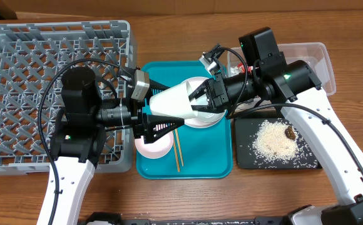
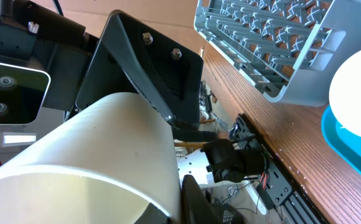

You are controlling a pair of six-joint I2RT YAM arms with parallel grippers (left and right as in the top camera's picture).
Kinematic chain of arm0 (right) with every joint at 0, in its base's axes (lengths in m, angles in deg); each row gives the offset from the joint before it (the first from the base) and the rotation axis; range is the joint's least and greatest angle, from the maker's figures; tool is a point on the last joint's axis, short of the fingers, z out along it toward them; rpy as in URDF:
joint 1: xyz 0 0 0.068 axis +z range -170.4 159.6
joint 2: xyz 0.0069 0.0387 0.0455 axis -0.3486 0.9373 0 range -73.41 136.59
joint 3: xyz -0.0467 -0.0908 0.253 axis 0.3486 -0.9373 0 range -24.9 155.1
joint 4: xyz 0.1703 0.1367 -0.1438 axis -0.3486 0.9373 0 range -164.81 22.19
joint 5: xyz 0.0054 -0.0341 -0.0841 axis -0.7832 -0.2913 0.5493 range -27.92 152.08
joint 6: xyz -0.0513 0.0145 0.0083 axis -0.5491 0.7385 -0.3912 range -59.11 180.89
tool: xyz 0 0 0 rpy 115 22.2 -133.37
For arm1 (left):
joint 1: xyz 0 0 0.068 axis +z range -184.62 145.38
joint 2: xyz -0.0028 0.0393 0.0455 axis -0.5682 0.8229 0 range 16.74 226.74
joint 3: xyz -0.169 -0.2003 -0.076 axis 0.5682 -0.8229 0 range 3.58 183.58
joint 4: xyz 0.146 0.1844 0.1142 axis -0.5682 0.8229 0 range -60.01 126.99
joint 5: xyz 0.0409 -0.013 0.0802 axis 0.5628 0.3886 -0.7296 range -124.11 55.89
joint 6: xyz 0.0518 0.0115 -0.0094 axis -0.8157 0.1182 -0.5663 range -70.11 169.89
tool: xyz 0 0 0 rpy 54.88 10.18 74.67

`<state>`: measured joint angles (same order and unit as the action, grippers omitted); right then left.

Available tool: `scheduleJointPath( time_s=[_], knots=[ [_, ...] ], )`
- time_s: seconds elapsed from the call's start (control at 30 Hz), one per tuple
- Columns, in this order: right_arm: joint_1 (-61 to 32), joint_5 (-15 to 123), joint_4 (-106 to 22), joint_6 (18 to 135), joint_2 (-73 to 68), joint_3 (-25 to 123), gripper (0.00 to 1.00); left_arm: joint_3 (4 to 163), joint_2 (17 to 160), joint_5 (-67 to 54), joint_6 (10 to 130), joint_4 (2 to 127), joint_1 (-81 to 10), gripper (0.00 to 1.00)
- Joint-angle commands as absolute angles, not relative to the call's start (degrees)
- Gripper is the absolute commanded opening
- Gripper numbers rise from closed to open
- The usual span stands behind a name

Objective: Sort waste into correct bins and load items into the dishwasher
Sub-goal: 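Carry the white cup with the left gripper into the dish rack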

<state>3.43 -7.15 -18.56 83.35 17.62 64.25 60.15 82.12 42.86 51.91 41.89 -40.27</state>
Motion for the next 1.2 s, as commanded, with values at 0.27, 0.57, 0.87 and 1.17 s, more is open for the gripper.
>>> scheduleJointPath(
  time_s=[0.27, 0.57, 0.87, 1.17],
  knots=[
    [3.65, -8.72, -18.47, 82.96, 17.42, 64.53, 0.04, 61.07, 82.32, 43.43, 52.69, 39.97, -40.62, 0.84],
    [3.65, -8.53, -18.47, 82.94, 17.42, 64.53, 0.18, 61.07, 82.32, 43.23, 52.69, 39.99, -40.53, 0.68],
    [3.45, 1.92, -15.85, 82.96, 17.42, 64.53, 0.50, 61.07, 82.32, 37.01, 52.67, 44.40, -39.57, 0.45],
    [-3.17, 40.59, -1.91, 82.94, 17.16, 65.12, 0.58, 61.44, 82.21, 15.80, 52.76, 59.99, -30.22, 0.04]
  ],
)
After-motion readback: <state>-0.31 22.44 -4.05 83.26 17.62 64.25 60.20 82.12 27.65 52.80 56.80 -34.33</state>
